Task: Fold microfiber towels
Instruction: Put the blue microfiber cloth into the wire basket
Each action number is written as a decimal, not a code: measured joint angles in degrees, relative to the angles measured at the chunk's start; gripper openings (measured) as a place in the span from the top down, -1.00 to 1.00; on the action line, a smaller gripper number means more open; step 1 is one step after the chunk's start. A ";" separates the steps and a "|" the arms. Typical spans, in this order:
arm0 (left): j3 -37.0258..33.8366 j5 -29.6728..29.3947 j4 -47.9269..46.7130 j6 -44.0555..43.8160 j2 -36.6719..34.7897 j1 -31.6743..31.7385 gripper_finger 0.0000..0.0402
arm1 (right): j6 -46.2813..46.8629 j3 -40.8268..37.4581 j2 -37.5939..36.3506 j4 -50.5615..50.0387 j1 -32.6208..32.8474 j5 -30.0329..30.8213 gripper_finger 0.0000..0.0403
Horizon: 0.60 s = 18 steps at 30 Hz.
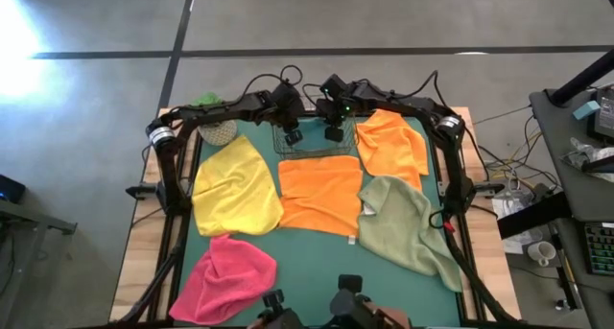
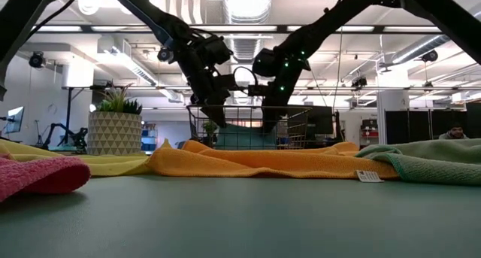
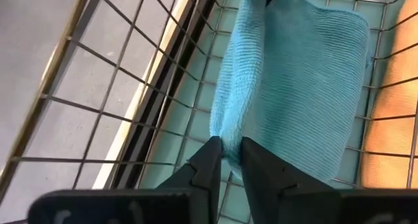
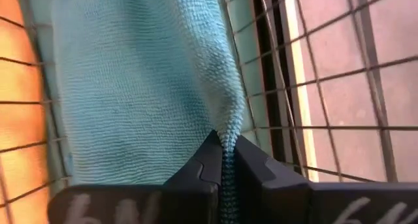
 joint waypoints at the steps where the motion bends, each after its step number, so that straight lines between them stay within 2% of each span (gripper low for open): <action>1: -0.07 0.01 0.19 0.03 0.00 0.06 0.76 | -0.18 0.00 0.30 0.03 0.00 -0.02 0.96; 11: 0.43 0.10 1.68 0.06 0.00 0.29 0.58 | -0.36 -0.02 1.17 2.70 -0.05 -0.50 0.93; 18: 2.00 -1.05 1.08 0.11 -0.27 0.29 0.38 | 0.10 -0.02 1.11 2.66 -0.74 -0.57 0.61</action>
